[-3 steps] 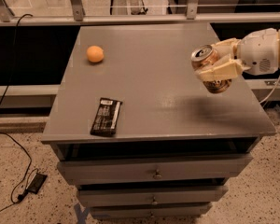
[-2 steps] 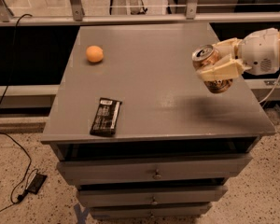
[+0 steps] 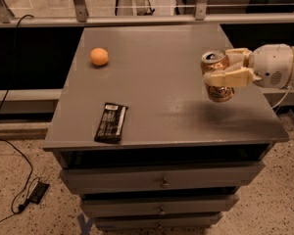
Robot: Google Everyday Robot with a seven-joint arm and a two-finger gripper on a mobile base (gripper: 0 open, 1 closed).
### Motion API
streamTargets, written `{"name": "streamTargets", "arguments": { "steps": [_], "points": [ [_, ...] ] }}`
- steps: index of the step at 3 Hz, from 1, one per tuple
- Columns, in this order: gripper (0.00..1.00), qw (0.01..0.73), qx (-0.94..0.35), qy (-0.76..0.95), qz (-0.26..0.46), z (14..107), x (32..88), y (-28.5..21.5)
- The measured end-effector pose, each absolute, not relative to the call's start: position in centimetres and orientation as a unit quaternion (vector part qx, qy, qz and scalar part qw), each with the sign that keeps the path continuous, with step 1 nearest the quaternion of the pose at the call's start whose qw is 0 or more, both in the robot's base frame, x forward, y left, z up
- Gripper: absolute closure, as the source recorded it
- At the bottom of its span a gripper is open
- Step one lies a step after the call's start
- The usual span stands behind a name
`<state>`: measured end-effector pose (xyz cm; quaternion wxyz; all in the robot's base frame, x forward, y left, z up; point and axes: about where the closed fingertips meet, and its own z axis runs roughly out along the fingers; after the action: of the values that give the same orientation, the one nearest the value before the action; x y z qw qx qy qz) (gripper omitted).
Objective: Place orange can upright
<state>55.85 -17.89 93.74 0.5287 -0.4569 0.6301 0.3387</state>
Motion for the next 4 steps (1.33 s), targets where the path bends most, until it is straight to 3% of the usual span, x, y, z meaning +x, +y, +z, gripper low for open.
{"name": "streamTargets", "arguments": {
  "steps": [2, 4],
  "points": [
    [1.00, 0.535, -0.440, 0.604, 0.394, 93.2, 56.1, -16.7],
    [0.58, 0.556, -0.438, 0.554, 0.438, 91.9, 56.5, -15.2]
  ]
}}
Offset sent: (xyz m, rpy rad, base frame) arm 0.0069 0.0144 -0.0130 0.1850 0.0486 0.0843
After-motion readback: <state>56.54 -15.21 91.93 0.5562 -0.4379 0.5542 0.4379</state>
